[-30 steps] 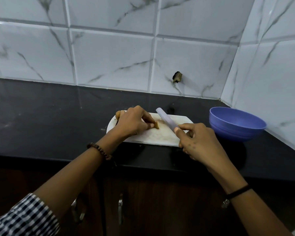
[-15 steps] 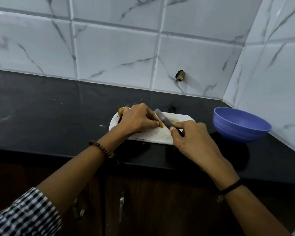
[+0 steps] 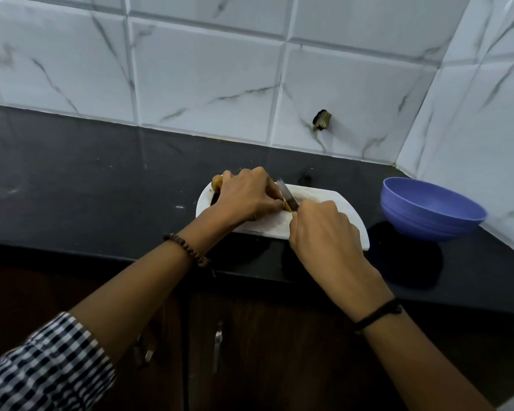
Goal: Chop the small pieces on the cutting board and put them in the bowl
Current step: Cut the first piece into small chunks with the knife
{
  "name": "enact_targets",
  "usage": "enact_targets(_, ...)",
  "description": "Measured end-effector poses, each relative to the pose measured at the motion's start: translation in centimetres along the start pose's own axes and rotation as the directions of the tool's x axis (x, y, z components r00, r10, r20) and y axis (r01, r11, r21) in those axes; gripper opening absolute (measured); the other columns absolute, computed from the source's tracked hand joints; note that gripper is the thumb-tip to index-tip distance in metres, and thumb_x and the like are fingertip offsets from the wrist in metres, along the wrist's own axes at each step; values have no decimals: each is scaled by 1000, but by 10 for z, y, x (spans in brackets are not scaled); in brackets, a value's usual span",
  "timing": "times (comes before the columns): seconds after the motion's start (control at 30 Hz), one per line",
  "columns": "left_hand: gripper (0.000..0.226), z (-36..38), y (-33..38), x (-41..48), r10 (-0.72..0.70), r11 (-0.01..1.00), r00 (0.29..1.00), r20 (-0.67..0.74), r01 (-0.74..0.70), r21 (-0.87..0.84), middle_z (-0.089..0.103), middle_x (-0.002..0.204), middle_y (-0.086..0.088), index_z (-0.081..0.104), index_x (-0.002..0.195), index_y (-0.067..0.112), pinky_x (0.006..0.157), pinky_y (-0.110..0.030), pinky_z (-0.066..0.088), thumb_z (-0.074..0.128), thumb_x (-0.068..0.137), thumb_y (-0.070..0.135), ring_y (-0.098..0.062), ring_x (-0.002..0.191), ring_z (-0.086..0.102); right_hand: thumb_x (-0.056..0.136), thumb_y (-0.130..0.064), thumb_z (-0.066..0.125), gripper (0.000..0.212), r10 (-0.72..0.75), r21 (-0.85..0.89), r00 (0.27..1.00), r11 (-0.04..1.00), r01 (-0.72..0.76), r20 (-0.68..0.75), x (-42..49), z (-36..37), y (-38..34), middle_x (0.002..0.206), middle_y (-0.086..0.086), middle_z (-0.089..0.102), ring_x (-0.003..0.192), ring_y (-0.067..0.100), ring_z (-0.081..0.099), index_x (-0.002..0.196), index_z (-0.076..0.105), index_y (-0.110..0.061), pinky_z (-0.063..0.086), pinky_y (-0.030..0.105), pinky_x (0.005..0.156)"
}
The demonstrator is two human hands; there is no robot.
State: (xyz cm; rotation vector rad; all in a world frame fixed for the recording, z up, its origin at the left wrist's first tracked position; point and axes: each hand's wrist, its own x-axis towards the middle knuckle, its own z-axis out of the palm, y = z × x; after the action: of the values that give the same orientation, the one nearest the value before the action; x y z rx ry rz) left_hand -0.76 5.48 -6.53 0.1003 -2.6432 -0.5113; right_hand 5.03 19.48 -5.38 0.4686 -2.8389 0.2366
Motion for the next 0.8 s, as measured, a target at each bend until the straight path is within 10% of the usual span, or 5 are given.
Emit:
enact_targets(0.43,23,0,0,-4,4,1000,1000,-1,-4,-7,60,84,10,77,98,30,84,-35,20,65,87,46,-12,82,41,103,-25,45,19,17,-43,995,999,-13,99,-24,-15,-2,89,0,38,80,19,48,116,53,-14,36,32,67)
enact_targets(0.8,20,-2,-5,-2,100,993,992,76,-95,-68,71,108,9,74,108,28,92,-36,32,64,91,32,-13,102,58,98,-36,52,29,-25,71,988,997,14,156,-41,-57,38,100,2,70,73,17,64,112,72,-20,56,35,67)
